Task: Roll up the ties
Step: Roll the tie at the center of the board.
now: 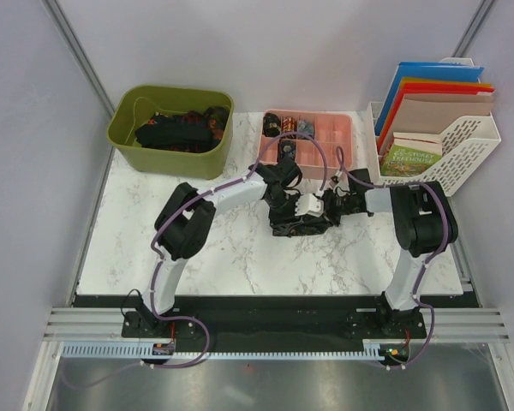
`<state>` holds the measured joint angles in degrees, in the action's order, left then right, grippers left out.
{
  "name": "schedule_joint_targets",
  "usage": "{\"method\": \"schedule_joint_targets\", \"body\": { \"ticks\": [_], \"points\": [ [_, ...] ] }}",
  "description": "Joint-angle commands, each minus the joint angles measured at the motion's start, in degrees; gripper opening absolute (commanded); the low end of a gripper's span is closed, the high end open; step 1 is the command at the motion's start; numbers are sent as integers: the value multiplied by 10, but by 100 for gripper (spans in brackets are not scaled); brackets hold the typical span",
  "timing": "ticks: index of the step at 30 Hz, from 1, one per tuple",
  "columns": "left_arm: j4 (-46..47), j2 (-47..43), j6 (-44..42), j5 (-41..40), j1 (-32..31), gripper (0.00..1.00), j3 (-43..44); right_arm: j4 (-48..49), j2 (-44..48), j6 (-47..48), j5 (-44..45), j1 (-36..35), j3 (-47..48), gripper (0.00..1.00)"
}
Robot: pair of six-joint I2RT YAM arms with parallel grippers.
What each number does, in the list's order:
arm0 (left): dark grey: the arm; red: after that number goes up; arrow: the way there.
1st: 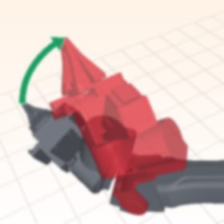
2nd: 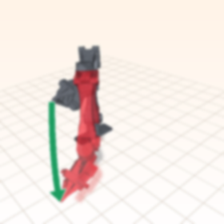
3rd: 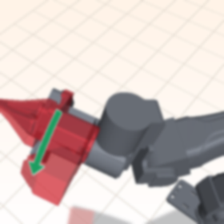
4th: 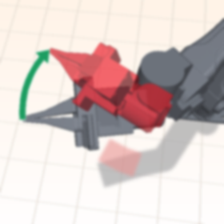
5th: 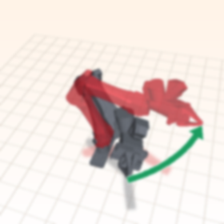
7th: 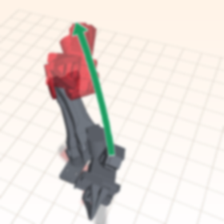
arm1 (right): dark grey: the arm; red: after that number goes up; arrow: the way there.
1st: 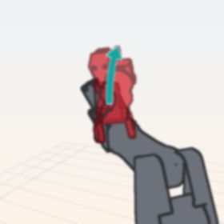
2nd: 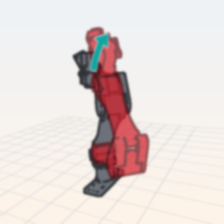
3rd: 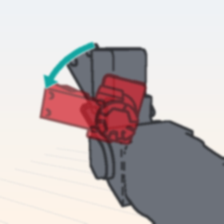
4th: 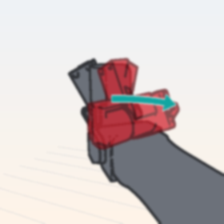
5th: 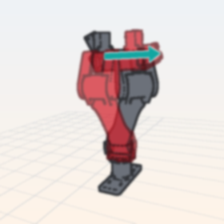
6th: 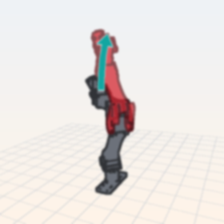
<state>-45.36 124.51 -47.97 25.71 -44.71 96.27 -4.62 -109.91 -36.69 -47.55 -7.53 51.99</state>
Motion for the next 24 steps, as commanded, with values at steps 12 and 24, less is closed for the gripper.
{"method": "schedule_joint_targets", "body": {
  "ticks": [12, 24],
  "points": [
    [-135, 44, -73, 19, 2, 23, -21, 77, 92, -56, -3, -16, -47, 27],
    [-118, 56, -34, 38, 16, 25, -5, 174, 94, -157, -18, -49, -106, 37]
  ]
}}
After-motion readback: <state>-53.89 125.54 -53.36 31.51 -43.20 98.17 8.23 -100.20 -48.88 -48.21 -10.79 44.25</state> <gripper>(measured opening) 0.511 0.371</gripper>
